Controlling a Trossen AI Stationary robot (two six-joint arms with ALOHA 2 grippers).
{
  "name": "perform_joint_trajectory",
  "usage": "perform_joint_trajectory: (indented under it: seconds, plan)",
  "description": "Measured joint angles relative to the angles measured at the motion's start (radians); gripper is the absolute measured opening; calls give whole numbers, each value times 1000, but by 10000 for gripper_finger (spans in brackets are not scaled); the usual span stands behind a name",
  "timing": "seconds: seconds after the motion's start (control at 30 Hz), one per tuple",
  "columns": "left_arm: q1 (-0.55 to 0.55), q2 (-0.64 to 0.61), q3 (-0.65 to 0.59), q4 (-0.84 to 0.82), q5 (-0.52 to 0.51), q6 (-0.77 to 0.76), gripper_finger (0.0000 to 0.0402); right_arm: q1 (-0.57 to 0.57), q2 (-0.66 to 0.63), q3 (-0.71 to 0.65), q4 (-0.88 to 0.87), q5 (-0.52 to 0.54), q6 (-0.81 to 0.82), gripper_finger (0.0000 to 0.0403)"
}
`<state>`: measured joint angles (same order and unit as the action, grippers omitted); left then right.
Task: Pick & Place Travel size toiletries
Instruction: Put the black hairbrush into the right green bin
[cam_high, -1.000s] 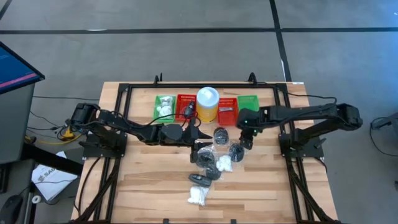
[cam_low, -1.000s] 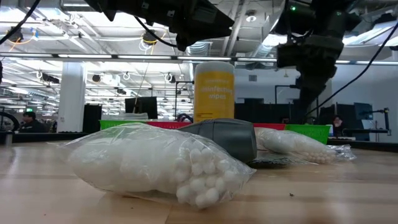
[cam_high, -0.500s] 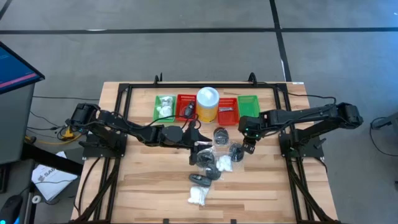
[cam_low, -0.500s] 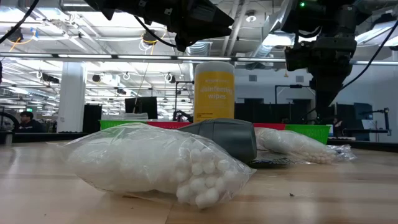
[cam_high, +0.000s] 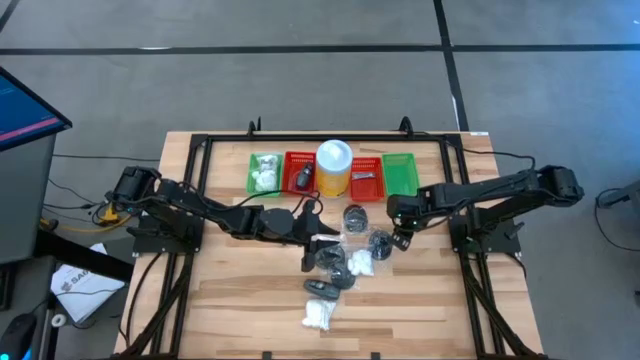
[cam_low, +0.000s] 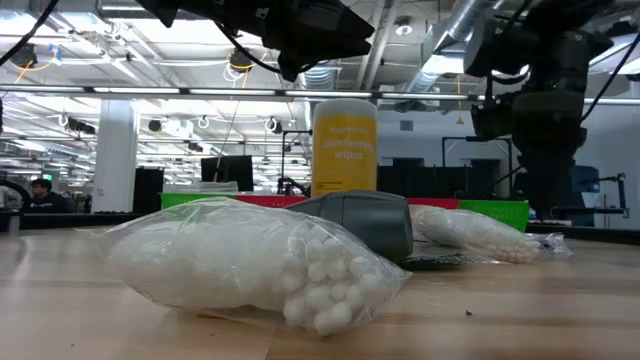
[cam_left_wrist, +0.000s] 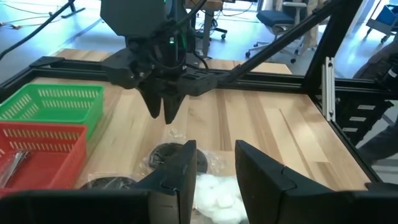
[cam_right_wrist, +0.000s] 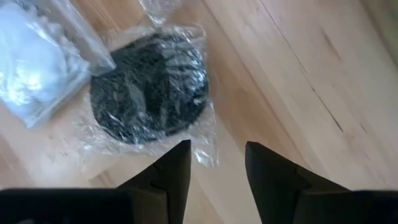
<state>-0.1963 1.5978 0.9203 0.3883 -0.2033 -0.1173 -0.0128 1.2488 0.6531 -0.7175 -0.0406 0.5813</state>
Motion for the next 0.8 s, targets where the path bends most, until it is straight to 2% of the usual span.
perform_joint_trajectory:
  seconds: [0.37, 0.57, 0.8]
  plan:
    - [0, 0, 0, -7, -1, 0, 103, -2, 0, -61, 62, -10, 23, 143]
    - [0, 0, 0, -7, -1, 0, 103, -3, 0, -116, 164, -33, 41, 142]
    - [0, 0, 0, -7, -1, 0, 103, -3, 0, -123, 171, -40, 48, 142]
